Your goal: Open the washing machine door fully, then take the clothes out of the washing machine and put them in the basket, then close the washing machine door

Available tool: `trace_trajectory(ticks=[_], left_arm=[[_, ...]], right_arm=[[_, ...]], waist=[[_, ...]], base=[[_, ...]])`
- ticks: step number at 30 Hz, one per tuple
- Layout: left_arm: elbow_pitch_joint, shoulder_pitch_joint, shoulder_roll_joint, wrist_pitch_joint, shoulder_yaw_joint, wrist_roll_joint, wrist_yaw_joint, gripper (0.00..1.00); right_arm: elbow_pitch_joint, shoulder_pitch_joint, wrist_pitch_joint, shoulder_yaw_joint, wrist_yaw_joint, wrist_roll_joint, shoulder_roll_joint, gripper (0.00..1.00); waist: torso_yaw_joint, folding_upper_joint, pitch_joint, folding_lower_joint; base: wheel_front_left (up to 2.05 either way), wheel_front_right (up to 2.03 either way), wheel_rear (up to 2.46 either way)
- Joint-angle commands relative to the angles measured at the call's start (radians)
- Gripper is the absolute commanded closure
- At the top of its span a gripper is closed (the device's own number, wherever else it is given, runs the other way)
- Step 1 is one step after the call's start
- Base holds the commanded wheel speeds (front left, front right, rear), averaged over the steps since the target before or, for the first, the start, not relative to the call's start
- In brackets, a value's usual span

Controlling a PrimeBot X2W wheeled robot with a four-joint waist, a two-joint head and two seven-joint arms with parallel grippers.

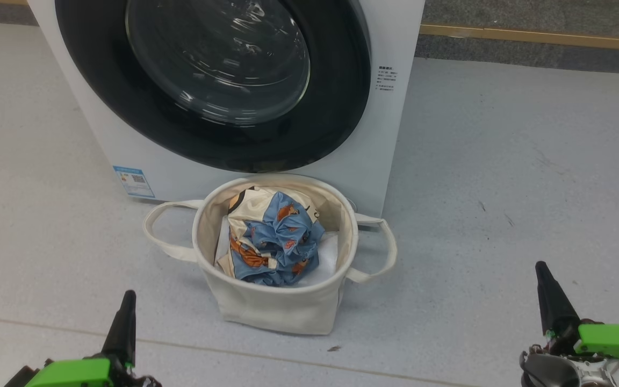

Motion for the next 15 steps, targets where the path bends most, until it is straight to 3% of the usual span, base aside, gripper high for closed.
trace_trajectory(ticks=[1,15], left_arm=[[-0.037,-0.024,0.014,0.008,0.033,-0.003,-0.007,1.0],[-0.037,-0.024,0.014,0.008,0.033,-0.003,-0.007,1.0]], right_arm=[[-0.038,-0.014,0.007,0.019,0.0,0.006,-0.01,1.0],[-0.038,-0.014,0.007,0.019,0.0,0.006,-0.01,1.0]], waist=[[0.0,0.0,0.0,0.0],[0.0,0.0,0.0,0.0]], base=[[0.0,0.0,0.0],[0.0,0.0,0.0]])
